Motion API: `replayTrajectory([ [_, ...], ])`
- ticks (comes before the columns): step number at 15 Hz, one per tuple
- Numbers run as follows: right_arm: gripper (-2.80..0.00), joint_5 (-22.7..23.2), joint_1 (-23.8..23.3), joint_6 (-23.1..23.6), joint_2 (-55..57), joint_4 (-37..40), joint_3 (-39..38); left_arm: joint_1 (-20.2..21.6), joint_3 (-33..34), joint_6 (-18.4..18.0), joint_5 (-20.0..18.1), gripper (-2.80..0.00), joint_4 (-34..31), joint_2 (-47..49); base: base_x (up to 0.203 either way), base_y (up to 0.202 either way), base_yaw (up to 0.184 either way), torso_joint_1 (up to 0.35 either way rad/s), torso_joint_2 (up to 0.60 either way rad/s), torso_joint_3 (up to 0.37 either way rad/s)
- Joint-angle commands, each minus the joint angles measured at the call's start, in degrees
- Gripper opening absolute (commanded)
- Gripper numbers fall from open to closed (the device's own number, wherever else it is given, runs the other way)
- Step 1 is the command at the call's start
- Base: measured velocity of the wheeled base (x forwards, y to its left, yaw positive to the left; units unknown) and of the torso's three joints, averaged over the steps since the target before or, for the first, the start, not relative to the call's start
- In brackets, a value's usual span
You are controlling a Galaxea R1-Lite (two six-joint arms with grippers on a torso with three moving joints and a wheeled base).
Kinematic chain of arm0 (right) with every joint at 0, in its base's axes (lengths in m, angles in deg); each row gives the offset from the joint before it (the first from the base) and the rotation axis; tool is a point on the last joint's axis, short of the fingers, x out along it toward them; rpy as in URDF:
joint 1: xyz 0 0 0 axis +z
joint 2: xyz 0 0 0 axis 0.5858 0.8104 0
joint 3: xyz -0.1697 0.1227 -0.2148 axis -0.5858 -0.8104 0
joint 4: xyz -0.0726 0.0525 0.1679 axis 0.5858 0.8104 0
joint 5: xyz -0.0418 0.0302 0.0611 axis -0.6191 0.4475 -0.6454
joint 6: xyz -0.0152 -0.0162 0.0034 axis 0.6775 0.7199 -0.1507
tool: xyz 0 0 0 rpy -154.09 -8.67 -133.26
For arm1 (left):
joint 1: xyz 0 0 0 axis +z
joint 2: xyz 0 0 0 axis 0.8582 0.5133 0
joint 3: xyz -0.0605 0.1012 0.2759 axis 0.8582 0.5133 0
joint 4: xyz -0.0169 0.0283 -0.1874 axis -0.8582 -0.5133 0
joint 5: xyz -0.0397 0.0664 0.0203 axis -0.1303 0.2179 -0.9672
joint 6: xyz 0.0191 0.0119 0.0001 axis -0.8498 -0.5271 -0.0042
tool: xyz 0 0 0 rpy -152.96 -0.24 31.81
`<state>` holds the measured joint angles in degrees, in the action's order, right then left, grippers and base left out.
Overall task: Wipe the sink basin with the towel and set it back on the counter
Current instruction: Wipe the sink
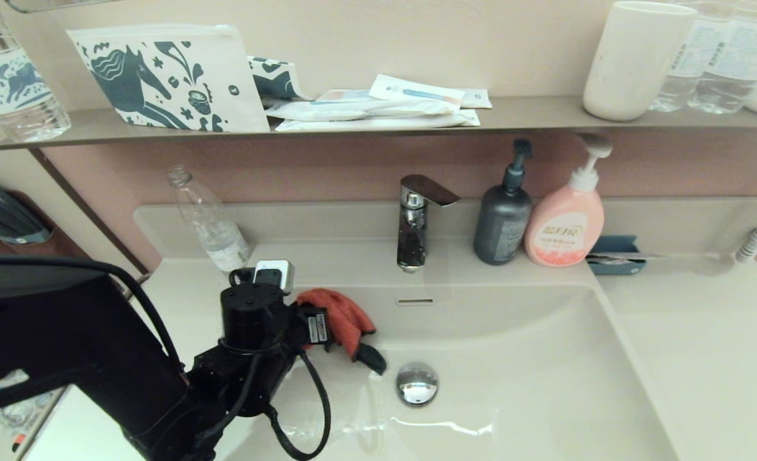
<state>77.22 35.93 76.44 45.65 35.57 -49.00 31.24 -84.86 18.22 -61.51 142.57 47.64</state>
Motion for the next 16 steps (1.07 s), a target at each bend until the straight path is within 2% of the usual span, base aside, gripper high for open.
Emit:
replayTrajectory([
  [1,-2.8,0.0,0.0,0.0,0.1,0.0,0.0,4.4,2.5,-2.4,-2.3,-2.8,3.7,-0.2,0.0,0.0,0.0,0.0,0.0,0.0],
  [5,-2.8,0.0,0.0,0.0,0.1,0.0,0.0,11.7,4.5,-5.5,-6.7,-2.8,6.7,-0.6,0.0,0.0,0.0,0.0,0.0,0.0],
  [7,-2.8,0.0,0.0,0.0,0.1,0.0,0.0,11.8,4.4,-7.5,-6.9,-2.8,6.7,-3.0,0.0,0.0,0.0,0.0,0.0,0.0],
  [9,-2.8,0.0,0.0,0.0,0.1,0.0,0.0,11.3,2.7,-9.8,-6.5,-2.8,6.1,-5.0,0.0,0.0,0.0,0.0,0.0,0.0],
  [10,-2.8,0.0,0.0,0.0,0.1,0.0,0.0,10.7,1.0,-10.4,-5.0,-2.8,5.6,-5.2,0.0,0.0,0.0,0.0,0.0,0.0],
  [14,-2.8,0.0,0.0,0.0,0.1,0.0,0.0,4.8,-4.2,-10.5,0.7,-2.8,0.5,-7.1,0.0,0.0,0.0,0.0,0.0,0.0],
  [16,-2.8,0.0,0.0,0.0,0.1,0.0,0.1,2.5,-7.1,-10.5,2.3,-2.8,-0.4,-6.7,0.0,0.0,0.0,0.0,0.0,0.0],
])
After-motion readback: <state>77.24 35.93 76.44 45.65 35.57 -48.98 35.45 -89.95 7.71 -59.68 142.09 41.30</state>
